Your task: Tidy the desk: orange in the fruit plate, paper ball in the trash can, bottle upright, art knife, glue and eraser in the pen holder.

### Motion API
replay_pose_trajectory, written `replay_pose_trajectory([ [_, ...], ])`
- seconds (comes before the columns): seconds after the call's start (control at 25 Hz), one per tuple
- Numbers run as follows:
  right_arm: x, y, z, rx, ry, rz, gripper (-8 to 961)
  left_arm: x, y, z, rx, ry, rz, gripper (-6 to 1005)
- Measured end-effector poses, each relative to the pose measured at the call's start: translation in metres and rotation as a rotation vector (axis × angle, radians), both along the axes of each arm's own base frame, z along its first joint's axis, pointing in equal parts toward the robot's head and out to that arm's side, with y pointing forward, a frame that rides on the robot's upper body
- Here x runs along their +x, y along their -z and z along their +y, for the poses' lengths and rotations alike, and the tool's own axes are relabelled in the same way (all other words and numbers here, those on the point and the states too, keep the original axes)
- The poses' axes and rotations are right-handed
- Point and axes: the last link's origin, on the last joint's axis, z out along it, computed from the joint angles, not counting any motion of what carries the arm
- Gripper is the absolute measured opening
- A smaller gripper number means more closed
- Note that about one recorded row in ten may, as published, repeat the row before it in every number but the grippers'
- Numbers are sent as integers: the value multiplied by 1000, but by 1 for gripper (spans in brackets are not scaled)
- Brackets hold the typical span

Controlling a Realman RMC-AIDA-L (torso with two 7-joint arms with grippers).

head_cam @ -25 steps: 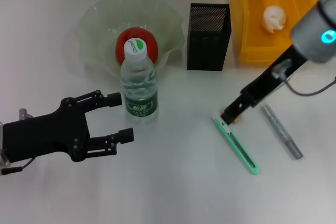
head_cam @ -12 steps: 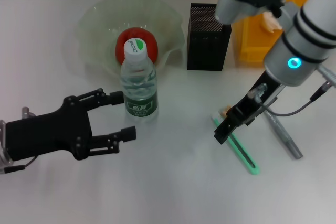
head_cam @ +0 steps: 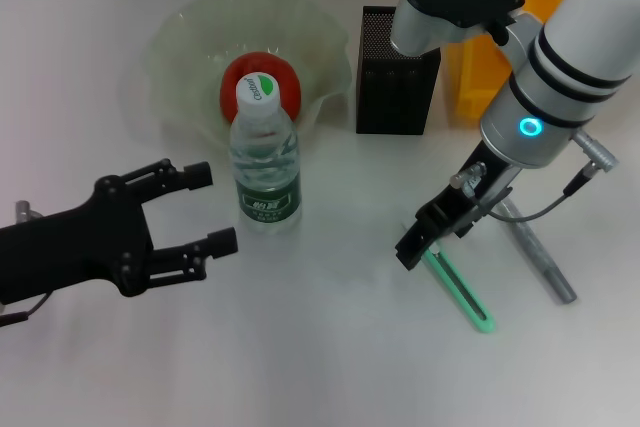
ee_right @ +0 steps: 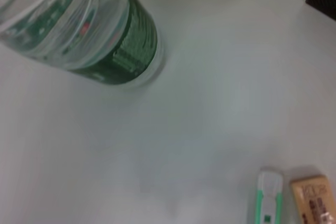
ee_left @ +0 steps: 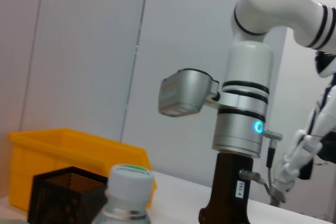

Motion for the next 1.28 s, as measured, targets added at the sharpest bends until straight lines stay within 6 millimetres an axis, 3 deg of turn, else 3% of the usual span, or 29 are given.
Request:
replay_pose_trajectory([
  [1.28,5,15,5,-32,-42,-18,735,-5,-1,-5,35,-14,-7,846],
])
